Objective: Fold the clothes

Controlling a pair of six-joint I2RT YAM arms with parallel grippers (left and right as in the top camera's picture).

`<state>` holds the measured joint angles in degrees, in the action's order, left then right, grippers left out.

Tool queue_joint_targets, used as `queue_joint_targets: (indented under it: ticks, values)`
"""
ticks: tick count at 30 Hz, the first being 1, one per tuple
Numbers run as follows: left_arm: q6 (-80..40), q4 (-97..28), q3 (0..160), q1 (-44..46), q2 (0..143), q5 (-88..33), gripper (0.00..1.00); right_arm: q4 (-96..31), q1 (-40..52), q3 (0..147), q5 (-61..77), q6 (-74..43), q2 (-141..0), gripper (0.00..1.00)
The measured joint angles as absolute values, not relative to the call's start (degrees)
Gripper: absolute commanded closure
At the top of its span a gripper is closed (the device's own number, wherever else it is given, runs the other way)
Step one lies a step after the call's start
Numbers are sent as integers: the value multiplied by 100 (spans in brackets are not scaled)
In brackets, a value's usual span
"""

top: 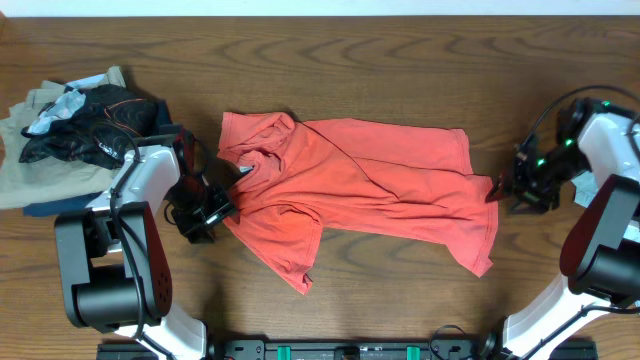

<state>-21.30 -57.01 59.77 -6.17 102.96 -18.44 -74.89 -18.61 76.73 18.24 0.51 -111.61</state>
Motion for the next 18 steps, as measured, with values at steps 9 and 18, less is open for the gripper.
queue_joint_targets:
  ticks: [9,18]
  values:
    - [-1741,-5752,5972,-187,10296,-2403,39,-7050,-1662,7122,1848,-64,-11161,59]
    - [-2053,-4987,5577,1122,10296,-2119,40,-6971,-1621,7116,1850,-106,-11161,66]
